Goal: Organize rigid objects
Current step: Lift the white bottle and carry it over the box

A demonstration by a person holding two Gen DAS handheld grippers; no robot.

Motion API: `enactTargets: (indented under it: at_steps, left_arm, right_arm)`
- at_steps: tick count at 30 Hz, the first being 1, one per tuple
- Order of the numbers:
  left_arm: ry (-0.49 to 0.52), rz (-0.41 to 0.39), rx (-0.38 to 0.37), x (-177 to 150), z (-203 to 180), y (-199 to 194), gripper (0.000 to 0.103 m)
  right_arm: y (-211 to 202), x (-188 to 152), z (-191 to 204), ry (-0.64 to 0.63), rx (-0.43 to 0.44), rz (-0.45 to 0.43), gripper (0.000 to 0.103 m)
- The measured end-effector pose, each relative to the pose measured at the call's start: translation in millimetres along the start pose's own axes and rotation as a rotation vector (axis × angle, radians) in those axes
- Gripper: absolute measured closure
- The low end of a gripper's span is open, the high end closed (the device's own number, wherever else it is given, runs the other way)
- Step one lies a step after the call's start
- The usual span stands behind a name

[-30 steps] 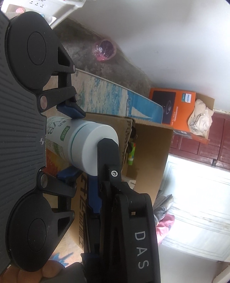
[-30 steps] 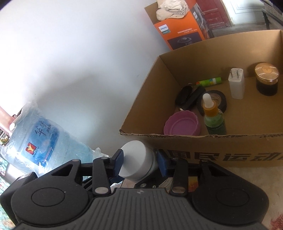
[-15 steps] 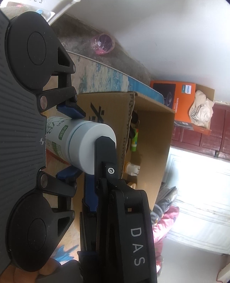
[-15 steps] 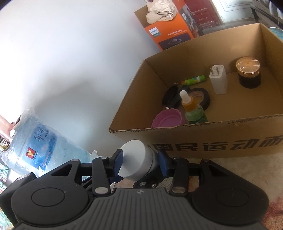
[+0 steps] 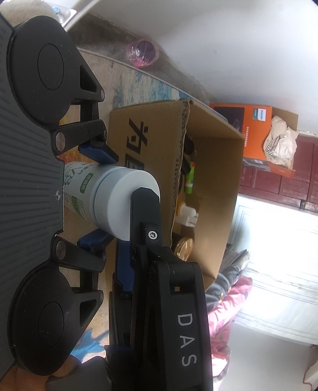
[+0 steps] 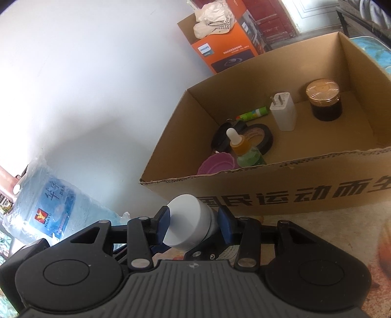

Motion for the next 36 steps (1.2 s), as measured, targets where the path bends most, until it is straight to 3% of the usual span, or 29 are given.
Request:
enactTargets:
  at_steps: [20, 27, 36]
  left_arm:
    - [0.101, 0.013, -0.194, 0, -79, 22, 0.046]
    - [0.173, 0.008, -0.183, -2, -94, 27, 0.046]
    - [0.181, 0.027, -0.175, 1, -101, 18, 0.047]
  right_arm:
    - [-74, 13, -73, 0.103, -0.082, -0.126, 0.056]
    - [-78, 17, -91, 0.150, -0.065, -0.141, 0.055]
    - [-86, 15, -83, 0.153, -0.036, -0.152, 0.055]
Point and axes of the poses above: each gripper's, at about its wrist camera, not at the fingertips, and y roughly the way its jaws point, z to its left, x to its top, the point moved 10 cm from there along y, roughly the way its jaws point, and after that the axes turned 4 degrees about y, right-handed, at the moved point
